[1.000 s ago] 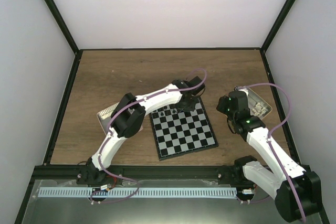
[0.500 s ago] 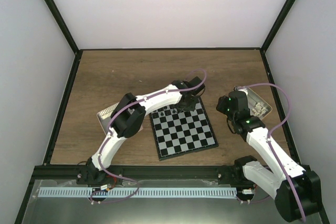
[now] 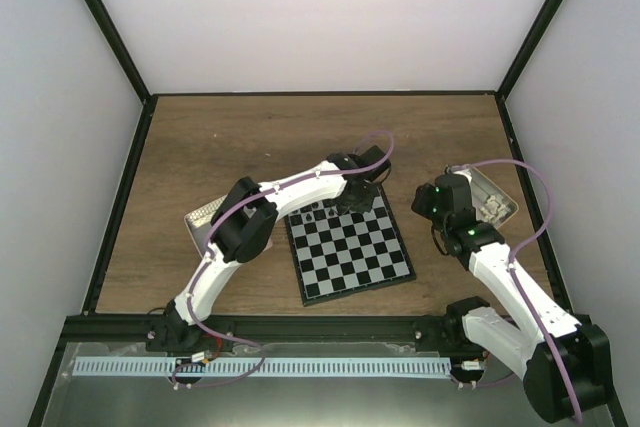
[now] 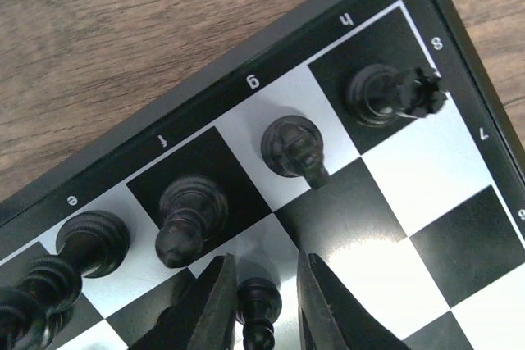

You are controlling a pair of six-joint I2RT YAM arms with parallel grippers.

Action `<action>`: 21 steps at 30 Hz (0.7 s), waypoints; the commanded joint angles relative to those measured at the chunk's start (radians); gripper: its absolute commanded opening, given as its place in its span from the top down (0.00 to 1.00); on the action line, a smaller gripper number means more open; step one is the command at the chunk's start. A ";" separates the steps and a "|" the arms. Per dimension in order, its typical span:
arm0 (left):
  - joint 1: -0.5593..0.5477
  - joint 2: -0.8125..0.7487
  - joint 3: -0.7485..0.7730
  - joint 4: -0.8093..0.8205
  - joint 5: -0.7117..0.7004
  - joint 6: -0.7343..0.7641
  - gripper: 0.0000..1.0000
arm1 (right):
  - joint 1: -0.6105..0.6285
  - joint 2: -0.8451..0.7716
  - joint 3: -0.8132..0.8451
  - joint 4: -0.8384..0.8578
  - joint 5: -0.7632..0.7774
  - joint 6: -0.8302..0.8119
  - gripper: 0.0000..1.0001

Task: Set up the chess pieces on the board
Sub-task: Place the chess piece on the chessboard.

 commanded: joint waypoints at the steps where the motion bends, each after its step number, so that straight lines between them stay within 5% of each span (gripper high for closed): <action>1: 0.007 -0.051 -0.001 -0.011 0.025 0.014 0.76 | -0.008 0.004 0.003 0.024 -0.010 -0.007 0.60; 10: 0.009 -0.209 0.003 -0.071 -0.064 0.001 0.65 | -0.008 0.017 0.003 0.038 -0.056 -0.003 0.60; 15: 0.019 -0.424 -0.232 -0.083 -0.192 -0.034 0.52 | -0.008 0.069 0.024 0.072 -0.100 -0.002 0.60; 21: 0.101 -0.703 -0.578 -0.127 -0.247 -0.146 0.49 | -0.006 0.164 0.086 0.094 -0.141 0.000 0.61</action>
